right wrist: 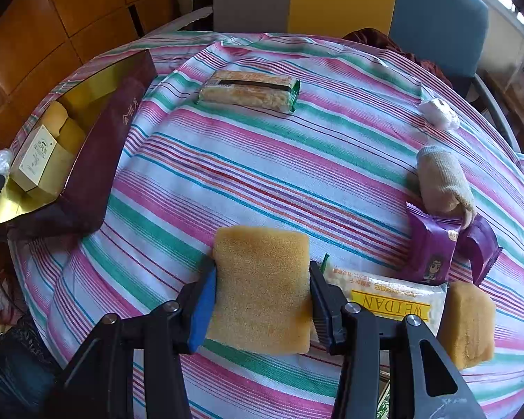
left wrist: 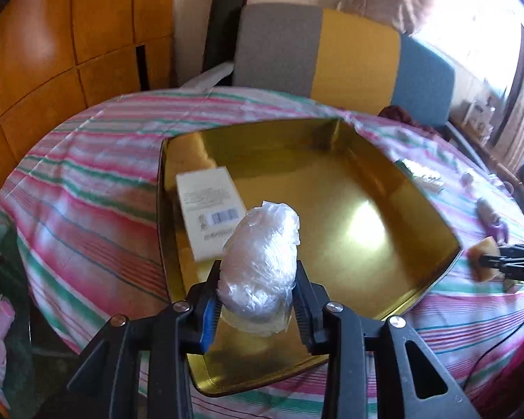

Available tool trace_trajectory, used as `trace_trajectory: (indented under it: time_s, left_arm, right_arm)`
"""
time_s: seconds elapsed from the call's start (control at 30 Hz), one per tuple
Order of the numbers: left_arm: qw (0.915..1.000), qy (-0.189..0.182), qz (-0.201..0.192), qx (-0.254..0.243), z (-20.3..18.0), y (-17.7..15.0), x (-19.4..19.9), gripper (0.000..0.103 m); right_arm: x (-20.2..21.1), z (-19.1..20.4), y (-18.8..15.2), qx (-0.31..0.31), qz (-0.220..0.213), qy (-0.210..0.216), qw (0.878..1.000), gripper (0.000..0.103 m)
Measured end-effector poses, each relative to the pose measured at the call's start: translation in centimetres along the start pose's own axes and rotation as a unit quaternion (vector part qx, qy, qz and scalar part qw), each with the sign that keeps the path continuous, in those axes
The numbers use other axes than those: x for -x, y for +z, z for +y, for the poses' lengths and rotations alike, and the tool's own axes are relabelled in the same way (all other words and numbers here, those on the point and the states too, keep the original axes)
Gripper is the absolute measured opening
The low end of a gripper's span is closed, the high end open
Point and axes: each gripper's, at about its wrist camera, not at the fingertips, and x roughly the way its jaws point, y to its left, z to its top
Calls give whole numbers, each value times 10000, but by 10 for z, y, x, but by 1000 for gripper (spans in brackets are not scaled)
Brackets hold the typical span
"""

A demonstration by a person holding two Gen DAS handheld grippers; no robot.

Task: Organize objects
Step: 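Lower the plastic bundle into the gold tray and open the left gripper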

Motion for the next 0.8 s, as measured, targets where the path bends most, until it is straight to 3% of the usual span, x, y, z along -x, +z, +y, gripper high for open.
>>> trace_trajectory:
  time_s: [0.07, 0.3, 0.57, 0.7, 0.8]
  left_arm:
    - [9998, -45, 188, 67, 4, -4, -5, 42]
    - [9996, 35, 139, 224, 18, -16, 4, 47]
    - [9987, -118, -316, 376, 18, -6, 25, 47]
    - [9974, -60, -569, 449, 24, 1, 37, 47]
    - [9958, 84, -638, 649, 37, 4, 41, 47]
  right_arm:
    - [0, 0, 0, 0, 3, -2, 10000, 49]
    - [0, 1, 0, -4, 4, -4, 10000, 49]
    - [4, 0, 2, -141, -48, -58, 9999, 49]
    - [23, 4, 10, -549, -350, 35, 9979, 49]
    - [42, 34, 21, -519, -623, 303, 9962, 49]
